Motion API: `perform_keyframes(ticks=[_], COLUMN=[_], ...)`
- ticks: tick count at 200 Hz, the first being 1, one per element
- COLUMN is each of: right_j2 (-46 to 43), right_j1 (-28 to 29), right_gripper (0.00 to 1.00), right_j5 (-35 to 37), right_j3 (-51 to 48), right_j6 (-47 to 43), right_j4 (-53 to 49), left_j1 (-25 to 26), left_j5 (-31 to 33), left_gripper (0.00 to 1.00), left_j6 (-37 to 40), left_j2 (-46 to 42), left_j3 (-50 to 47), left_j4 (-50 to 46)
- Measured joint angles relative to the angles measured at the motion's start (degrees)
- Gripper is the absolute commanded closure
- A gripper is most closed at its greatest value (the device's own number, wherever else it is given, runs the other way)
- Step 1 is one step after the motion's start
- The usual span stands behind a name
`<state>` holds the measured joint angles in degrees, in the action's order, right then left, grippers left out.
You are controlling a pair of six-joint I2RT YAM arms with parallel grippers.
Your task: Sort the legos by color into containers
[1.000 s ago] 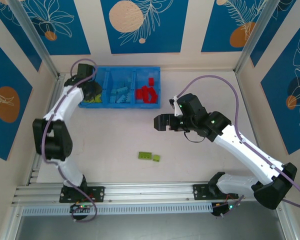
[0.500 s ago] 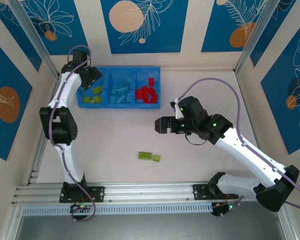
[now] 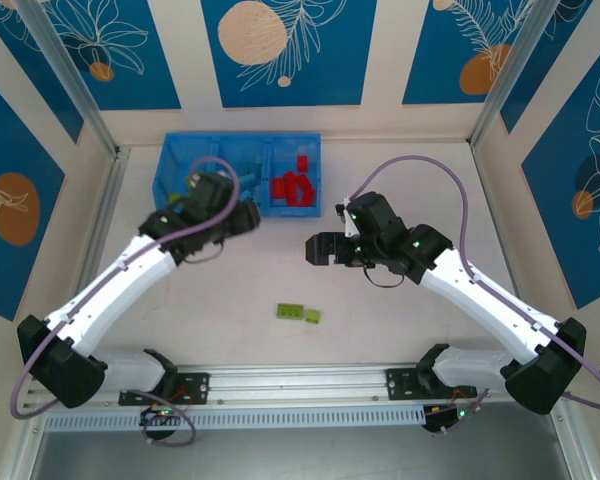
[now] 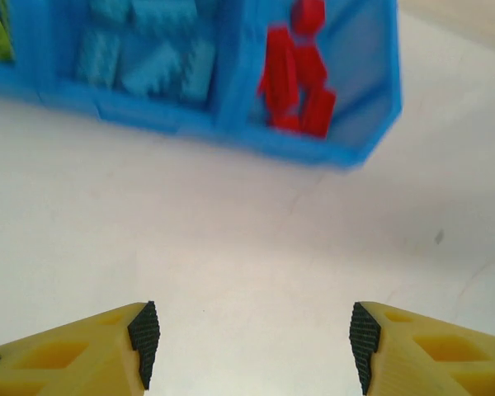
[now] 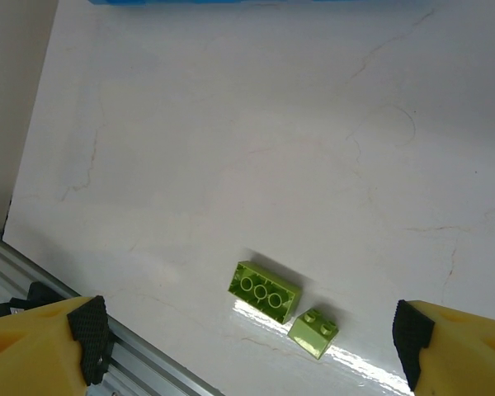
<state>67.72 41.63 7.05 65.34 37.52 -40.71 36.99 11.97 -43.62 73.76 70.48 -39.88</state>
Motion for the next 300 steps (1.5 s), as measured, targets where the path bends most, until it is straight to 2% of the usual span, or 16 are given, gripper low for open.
perform_keyframes(ticks=[39,65,77,90,134,222,275,300], right_j2=[0.4,0.4,0.4,0.4,0.4,0.4,1.0,1.4], right_j1=[0.0,-0.1,-0.2,-0.4,-1.4,-1.6,-1.6,-1.6], right_gripper=[0.08,0.08,0.08,0.08,0.08,0.08,0.08,0.08], right_j5=[0.4,0.7,0.7,0.9,2.2,3.4,2.8,2.3], right_j3=[-0.5,-0.6,-0.6,-0.6,-1.3,-1.7,-1.7,-1.7], right_j6=[0.1,0.0,0.1,0.0,0.0,0.1,0.2,0.3], right_j4=[0.3,0.4,0.4,0.3,-0.7,-1.9,-1.7,-1.7], left_j1=[12.2,17.6,19.6,21.1,22.1,22.2,22.2,22.2], left_j5=[2.6,0.7,-0.3,-1.3,-4.0,-4.3,-3.8,-3.3], left_gripper=[0.26,0.05,0.01,0.00,0.01,0.23,0.20,0.32], left_j6=[-3.4,-5.1,-6.0,-6.5,-7.1,-8.8,-9.7,-10.1], left_j2=[6.3,11.2,13.4,15.6,20.3,23.3,22.3,21.9], left_j3=[-8.6,-11.1,-11.4,-11.4,-11.4,-13.2,-16.5,-17.2], left_j4=[-0.4,0.9,1.5,2.5,6.3,9.8,11.2,11.5])
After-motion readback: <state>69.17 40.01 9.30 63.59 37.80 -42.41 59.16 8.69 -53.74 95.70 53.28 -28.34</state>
